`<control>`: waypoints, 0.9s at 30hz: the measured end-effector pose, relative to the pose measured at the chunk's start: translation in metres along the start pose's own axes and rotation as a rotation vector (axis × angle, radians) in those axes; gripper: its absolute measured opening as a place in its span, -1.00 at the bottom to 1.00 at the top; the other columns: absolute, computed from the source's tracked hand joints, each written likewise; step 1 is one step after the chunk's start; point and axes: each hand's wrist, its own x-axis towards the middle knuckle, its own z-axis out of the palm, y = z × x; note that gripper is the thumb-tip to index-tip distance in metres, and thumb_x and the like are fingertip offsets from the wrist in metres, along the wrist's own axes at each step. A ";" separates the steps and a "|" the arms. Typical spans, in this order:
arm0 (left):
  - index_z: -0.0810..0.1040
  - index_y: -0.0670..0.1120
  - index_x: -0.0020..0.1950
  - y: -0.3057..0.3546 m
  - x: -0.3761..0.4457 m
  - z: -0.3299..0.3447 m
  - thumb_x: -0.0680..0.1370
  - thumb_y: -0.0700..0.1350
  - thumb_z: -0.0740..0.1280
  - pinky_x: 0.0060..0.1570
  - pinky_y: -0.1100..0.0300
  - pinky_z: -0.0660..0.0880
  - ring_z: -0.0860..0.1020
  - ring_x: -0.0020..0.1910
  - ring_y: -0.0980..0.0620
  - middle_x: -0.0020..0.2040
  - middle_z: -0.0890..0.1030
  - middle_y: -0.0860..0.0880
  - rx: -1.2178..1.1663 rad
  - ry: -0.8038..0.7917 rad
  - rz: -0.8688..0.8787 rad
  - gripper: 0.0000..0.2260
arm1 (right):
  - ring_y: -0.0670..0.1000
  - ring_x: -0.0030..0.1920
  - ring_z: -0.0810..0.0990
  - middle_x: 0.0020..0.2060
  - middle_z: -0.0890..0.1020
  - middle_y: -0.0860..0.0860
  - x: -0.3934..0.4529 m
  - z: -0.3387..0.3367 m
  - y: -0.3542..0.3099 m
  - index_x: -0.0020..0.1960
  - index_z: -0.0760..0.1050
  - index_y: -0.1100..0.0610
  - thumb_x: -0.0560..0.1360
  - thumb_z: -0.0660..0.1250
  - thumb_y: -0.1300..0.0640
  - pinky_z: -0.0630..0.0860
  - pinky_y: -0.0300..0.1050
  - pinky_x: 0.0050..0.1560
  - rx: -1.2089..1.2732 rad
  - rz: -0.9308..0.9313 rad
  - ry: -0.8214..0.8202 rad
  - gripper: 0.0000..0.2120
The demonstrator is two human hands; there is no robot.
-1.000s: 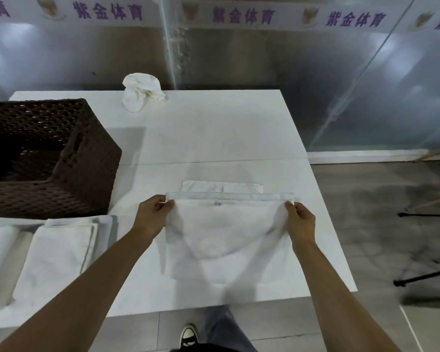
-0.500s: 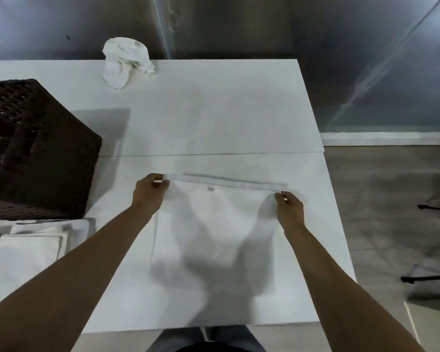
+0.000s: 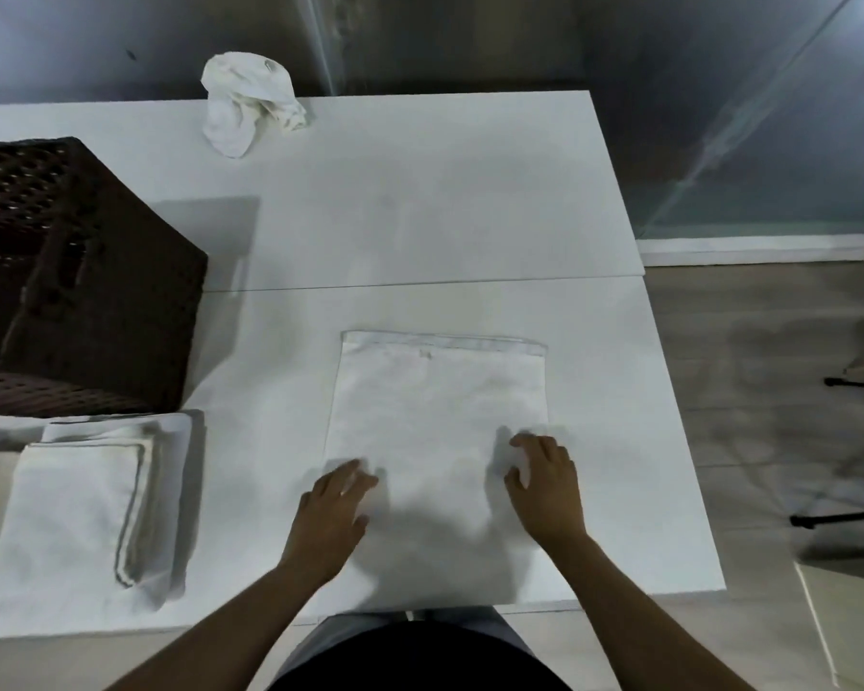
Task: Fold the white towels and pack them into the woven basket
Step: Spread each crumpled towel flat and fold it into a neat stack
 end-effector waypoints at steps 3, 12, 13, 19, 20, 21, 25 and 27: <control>0.16 0.20 0.60 -0.013 -0.020 0.010 0.56 -0.14 0.34 0.44 0.07 0.21 0.02 0.62 -0.02 0.65 -0.03 0.10 0.027 -0.063 0.020 -0.32 | 0.13 0.09 0.60 0.19 0.59 -0.01 -0.040 0.019 0.004 0.23 0.54 0.01 0.38 0.47 0.13 0.52 0.00 0.01 -0.151 -0.121 -0.105 -0.58; -0.10 0.18 0.64 -0.037 -0.042 0.004 0.54 -0.14 0.38 0.52 0.02 0.10 -0.13 0.64 -0.08 0.64 -0.24 0.03 0.136 -0.105 0.125 -0.14 | -0.02 0.65 -0.04 0.65 -0.01 -0.05 -0.117 0.042 0.005 0.67 0.01 -0.04 0.54 0.22 -0.32 0.02 0.04 0.62 -0.316 -0.188 -0.212 -0.18; -0.11 0.18 0.64 -0.039 -0.047 0.007 0.53 -0.13 0.39 0.52 0.01 0.09 -0.14 0.64 -0.08 0.64 -0.25 0.03 0.140 -0.098 0.136 -0.13 | -0.03 0.65 -0.07 0.65 -0.04 -0.05 -0.125 0.045 0.004 0.67 -0.04 -0.04 0.54 0.20 -0.33 0.01 0.05 0.62 -0.324 -0.180 -0.214 -0.16; -0.06 0.17 0.65 -0.065 -0.068 0.036 0.45 0.15 0.40 0.53 -0.09 0.06 -0.13 0.64 -0.07 0.66 -0.19 0.02 0.164 0.025 0.209 -0.11 | -0.04 0.64 -0.16 0.66 -0.12 -0.03 -0.155 0.056 0.000 0.67 -0.19 -0.04 0.51 0.35 -0.23 -0.08 0.04 0.62 -0.374 -0.179 -0.228 -0.03; -0.05 0.16 0.65 -0.068 -0.074 0.043 0.44 0.19 0.41 0.54 -0.11 0.05 -0.11 0.64 -0.08 0.66 -0.18 0.01 0.172 0.028 0.211 -0.09 | -0.04 0.65 -0.12 0.66 -0.07 -0.02 -0.162 0.057 0.002 0.67 -0.15 -0.02 0.50 0.41 -0.10 -0.04 0.05 0.62 -0.368 -0.181 -0.217 -0.03; -0.04 0.15 0.65 -0.069 -0.080 0.049 0.41 0.21 0.42 0.54 -0.13 0.06 -0.08 0.64 -0.09 0.66 -0.16 0.00 0.179 0.037 0.214 -0.07 | -0.03 0.65 -0.07 0.66 -0.01 0.00 -0.169 0.060 0.004 0.67 -0.09 0.00 0.48 0.44 0.05 0.01 0.07 0.61 -0.356 -0.183 -0.190 -0.04; 0.12 0.06 0.64 -0.069 -0.101 0.067 0.34 0.16 0.55 0.48 -0.20 0.23 0.13 0.60 -0.19 0.66 0.05 -0.11 0.238 0.117 0.243 -0.03 | 0.02 0.60 0.18 0.61 0.23 0.02 -0.185 0.071 0.007 0.63 0.19 0.04 0.33 0.42 0.43 0.16 0.08 0.58 -0.297 -0.169 -0.055 -0.06; 0.18 0.06 0.63 -0.071 -0.105 0.072 0.34 0.01 0.59 0.46 -0.20 0.27 0.20 0.58 -0.19 0.64 0.12 -0.11 0.232 0.167 0.239 -0.06 | 0.06 0.55 0.30 0.56 0.33 0.04 -0.189 0.074 0.007 0.58 0.30 0.05 0.35 0.39 0.47 0.25 0.09 0.53 -0.266 -0.180 0.007 -0.15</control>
